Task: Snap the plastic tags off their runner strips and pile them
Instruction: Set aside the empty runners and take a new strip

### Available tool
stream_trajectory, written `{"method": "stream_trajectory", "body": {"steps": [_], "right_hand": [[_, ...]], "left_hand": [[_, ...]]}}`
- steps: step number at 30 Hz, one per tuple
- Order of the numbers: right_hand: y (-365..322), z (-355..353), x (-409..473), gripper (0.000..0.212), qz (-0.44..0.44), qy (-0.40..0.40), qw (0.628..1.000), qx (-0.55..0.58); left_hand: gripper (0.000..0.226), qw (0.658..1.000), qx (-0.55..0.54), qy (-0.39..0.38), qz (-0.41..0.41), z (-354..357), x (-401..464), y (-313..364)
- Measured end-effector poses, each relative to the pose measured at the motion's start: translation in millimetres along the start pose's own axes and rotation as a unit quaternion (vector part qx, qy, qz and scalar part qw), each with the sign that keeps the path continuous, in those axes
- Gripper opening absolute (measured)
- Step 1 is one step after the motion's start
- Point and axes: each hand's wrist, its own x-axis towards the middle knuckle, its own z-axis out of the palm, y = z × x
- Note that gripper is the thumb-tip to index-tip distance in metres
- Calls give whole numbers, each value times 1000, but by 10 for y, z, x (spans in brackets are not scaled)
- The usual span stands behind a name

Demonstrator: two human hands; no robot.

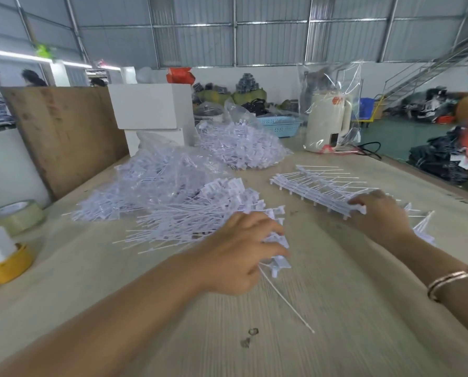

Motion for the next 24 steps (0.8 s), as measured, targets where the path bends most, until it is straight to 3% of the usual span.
{"method": "stream_trajectory", "body": {"steps": [3, 7, 11, 13, 16, 20, 21, 22, 24], "right_hand": [[118, 61, 181, 42, 65, -30, 987, -144], [165, 137, 313, 25, 69, -67, 975, -201], [143, 100, 286, 23, 16, 72, 986, -150], [76, 9, 207, 25, 1, 128, 988, -91], [-143, -170, -44, 28, -37, 169, 985, -16], [-482, -376, -640, 35, -125, 191, 974, -16], [-552, -405, -815, 40, -152, 180, 971, -33], [-613, -417, -982, 45, -179, 165, 969, -51], [-689, -386, -1237, 50, -233, 129, 961, -75]], "left_hand": [[51, 999, -38, 33, 13, 76, 122, 198], [45, 994, -89, 62, 11, 191, 242, 262], [43, 974, -211, 59, -57, 277, 349, 231], [39, 938, -319, 50, -129, 281, 421, 203], [26, 806, -524, 68, -266, 244, 589, 173], [44, 539, -748, 125, -366, 188, 860, 96], [50, 488, -777, 141, -372, 163, 902, 81], [52, 452, -794, 156, -375, 135, 933, 62], [47, 417, -805, 184, -379, 83, 977, 33]]}}
